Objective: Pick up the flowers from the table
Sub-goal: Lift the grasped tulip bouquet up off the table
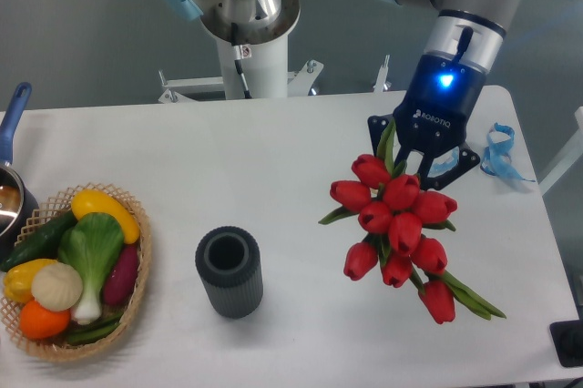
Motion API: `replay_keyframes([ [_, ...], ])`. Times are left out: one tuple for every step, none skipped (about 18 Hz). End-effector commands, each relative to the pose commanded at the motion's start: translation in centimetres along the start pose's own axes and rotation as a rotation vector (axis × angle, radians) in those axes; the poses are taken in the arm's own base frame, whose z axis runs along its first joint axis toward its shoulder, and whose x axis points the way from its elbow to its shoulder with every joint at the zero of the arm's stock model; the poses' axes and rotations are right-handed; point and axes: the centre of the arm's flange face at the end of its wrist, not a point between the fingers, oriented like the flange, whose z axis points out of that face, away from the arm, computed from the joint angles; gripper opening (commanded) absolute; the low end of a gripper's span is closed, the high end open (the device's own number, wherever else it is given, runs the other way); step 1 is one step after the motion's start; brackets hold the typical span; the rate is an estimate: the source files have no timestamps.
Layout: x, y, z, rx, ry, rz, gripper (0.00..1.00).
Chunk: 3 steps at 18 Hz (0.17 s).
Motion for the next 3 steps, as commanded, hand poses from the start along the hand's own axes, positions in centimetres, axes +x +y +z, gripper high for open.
replay_keyframes([
  [-0.04, 0.14, 0.09, -0.001, 0.001, -0.002, 0.18],
  [-0.19, 0.13, -0.20, -0.001, -0.005, -0.002, 0.18],
  [-0.50, 0.09, -0.63, 0.003, -0.012, -0.002, 0.18],
])
